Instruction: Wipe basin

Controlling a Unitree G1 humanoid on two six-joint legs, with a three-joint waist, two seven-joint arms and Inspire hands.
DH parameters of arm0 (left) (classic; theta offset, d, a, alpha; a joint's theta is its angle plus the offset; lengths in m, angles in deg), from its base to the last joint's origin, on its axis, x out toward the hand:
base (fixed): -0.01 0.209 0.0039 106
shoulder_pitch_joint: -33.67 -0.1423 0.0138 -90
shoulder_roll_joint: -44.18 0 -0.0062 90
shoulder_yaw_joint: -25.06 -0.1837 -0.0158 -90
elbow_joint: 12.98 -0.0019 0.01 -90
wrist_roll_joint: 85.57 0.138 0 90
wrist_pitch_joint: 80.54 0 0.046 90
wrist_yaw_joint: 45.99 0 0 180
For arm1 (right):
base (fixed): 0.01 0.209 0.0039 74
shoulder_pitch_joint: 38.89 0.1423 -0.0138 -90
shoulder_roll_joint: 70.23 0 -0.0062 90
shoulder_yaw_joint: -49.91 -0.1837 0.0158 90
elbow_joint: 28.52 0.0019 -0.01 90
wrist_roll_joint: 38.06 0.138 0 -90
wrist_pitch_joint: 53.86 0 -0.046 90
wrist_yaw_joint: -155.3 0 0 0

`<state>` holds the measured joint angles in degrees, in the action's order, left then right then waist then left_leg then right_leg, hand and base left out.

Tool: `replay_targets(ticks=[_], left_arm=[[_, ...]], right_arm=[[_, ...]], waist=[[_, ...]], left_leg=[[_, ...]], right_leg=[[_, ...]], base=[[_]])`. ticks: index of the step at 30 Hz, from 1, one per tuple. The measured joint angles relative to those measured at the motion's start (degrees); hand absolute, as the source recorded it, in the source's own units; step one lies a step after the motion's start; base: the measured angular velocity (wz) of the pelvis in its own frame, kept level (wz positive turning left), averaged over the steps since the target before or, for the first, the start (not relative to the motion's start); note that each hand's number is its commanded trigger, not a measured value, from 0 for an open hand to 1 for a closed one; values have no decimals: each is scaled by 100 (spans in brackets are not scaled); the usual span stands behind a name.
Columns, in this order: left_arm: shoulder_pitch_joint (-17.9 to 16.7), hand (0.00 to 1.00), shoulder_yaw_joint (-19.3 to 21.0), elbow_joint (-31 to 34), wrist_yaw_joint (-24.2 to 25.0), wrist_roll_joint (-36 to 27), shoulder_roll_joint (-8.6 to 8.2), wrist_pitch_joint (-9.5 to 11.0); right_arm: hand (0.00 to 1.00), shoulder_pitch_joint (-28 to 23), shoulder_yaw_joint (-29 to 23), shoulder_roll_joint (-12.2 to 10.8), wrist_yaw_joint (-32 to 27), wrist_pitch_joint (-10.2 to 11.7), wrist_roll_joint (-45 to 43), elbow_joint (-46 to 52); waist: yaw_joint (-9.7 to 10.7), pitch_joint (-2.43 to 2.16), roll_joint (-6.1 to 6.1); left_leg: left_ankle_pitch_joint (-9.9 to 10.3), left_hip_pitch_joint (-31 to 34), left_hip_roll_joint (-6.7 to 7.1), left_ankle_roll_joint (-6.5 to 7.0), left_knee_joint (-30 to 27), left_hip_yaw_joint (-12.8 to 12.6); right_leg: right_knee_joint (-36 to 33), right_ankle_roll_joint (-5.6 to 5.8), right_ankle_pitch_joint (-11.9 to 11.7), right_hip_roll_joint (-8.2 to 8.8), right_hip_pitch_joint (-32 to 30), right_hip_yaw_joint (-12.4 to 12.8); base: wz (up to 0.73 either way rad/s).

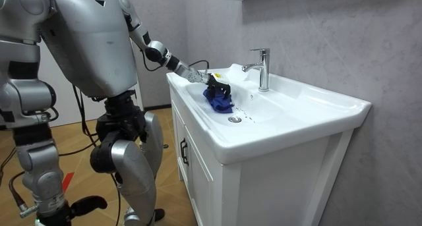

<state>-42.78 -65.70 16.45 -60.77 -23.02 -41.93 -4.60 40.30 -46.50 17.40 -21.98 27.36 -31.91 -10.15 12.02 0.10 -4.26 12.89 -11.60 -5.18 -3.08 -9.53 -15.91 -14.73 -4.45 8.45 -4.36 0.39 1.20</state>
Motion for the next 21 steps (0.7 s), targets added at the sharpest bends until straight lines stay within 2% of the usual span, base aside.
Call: replay_targets(ticks=[2,7,11,13,16,21], left_arm=[[-7,100,-12,82,60,-55,-19,-23],[-245,100,-63,889,592,-555,-92,-39],[-283,100,-319,1417,1238,-1015,-108,-71],[-444,100,-403,1907,1579,-1249,-119,-77],[-612,100,-522,2656,2169,-1368,-138,-88],[-707,100,-651,3510,3031,-1368,-177,-97]], right_arm=[[0,10,72,-3,9,0,-3,12],[0,34,183,-11,131,2,-4,41],[0,56,204,-34,135,2,86,6],[0,84,220,-60,120,5,116,4],[0,189,224,-71,121,5,101,20],[0,301,224,-71,123,96,164,139]], waist=[[1,0,0],[-16,-1,16],[0,-19,-13],[-6,-23,-48],[-32,17,-80],[-118,22,-109]], left_leg=[[0,7,1,0,0,-1],[1,113,8,1,-27,34],[0,139,11,3,-28,170],[-1,138,13,3,-24,211],[-1,164,13,3,-22,246],[0,207,-1,3,-22,300]], right_leg=[[1,8,6,-1,-2,5],[5,16,12,18,-66,-24],[125,23,1,55,12,-190],[122,22,2,62,25,-231],[130,16,16,71,14,-269],[166,-3,39,67,12,-316]], base=[[2],[5],[17],[14],[7],[4]])
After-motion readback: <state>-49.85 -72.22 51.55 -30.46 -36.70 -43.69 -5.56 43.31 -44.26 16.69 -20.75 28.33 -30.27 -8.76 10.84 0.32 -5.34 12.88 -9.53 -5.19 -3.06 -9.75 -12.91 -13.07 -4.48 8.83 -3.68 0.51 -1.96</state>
